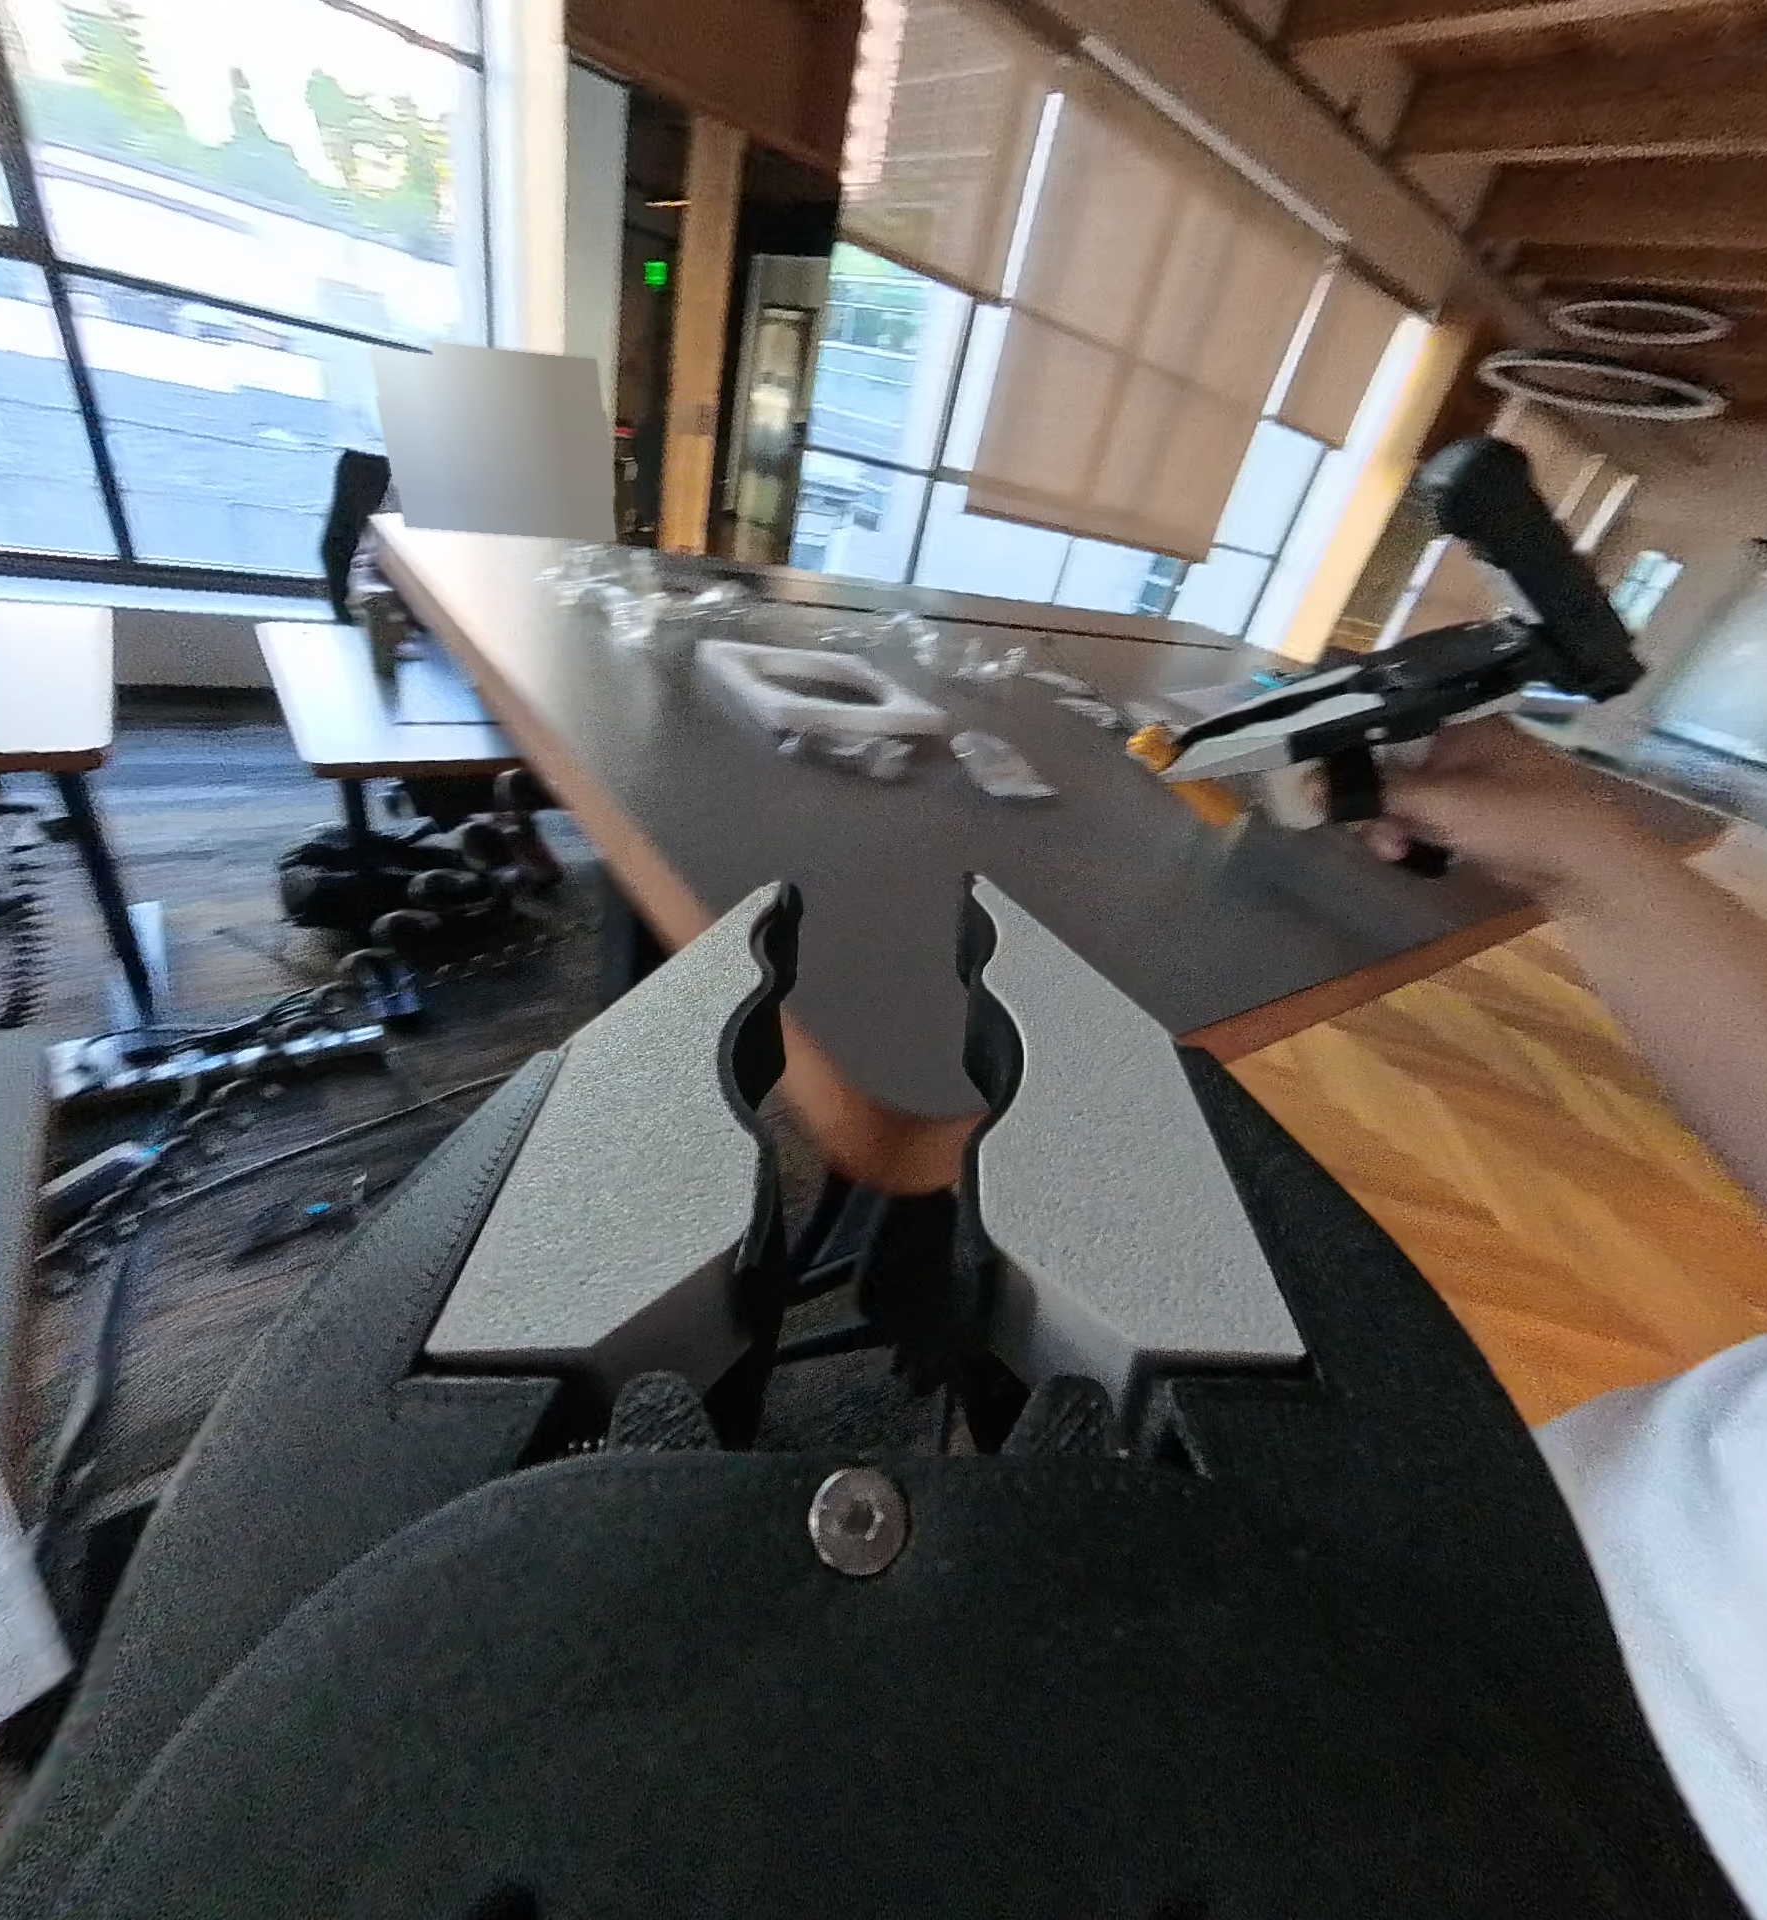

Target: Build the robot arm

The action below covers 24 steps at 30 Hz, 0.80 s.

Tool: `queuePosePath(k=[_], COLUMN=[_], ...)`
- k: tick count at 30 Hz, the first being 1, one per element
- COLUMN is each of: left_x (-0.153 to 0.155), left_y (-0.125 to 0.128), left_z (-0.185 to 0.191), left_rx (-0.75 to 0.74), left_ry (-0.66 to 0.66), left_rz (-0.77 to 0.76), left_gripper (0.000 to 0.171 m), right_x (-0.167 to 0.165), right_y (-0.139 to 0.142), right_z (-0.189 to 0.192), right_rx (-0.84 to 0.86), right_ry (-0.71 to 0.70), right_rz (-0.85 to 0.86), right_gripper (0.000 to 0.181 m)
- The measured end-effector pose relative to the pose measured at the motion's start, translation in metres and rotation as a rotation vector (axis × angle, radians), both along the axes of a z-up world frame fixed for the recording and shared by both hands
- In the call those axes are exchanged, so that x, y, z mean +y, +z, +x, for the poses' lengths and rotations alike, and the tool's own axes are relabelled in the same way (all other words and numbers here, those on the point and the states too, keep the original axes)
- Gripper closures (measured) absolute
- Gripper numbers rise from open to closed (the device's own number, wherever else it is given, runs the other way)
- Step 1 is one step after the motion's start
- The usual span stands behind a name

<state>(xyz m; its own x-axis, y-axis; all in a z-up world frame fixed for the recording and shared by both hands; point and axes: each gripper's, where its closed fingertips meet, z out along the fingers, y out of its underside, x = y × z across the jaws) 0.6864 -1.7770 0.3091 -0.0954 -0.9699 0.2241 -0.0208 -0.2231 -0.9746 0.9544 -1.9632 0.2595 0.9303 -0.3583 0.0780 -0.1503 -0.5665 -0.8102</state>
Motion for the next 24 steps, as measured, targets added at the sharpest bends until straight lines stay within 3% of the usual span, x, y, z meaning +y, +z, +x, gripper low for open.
queuePosePath(k=[2, 7, 16, 21, 24], left_x=[0.026, 0.051, 0.027, 0.009, 0.003], left_y=[-0.007, -0.009, -0.001, -0.003, -0.015], left_z=[-0.019, -0.027, -0.026, -0.048, -0.07], left_rx=[-0.001, -0.03, -0.071, -0.055, 0.003], left_ry=[0.021, -0.002, -0.002, 0.083, 0.164], left_rz=[-0.033, -0.045, -0.033, -0.088, -0.102], left_gripper=[0.143, 0.144, 0.146, 0.146, 0.146], right_x=[0.006, 0.017, 0.035, 0.036, 0.031], right_y=[-0.006, -0.024, -0.013, -0.01, -0.023], right_z=[-0.008, -0.029, -0.045, -0.046, -0.045], right_rx=[-0.067, -0.258, -0.609, -0.61, -0.456], right_ry=[0.114, 0.352, 0.628, 0.697, 0.716], right_rz=[-0.042, -0.279, -0.306, -0.316, -0.395], right_gripper=[0.166, 0.165, 0.165, 0.166, 0.165])
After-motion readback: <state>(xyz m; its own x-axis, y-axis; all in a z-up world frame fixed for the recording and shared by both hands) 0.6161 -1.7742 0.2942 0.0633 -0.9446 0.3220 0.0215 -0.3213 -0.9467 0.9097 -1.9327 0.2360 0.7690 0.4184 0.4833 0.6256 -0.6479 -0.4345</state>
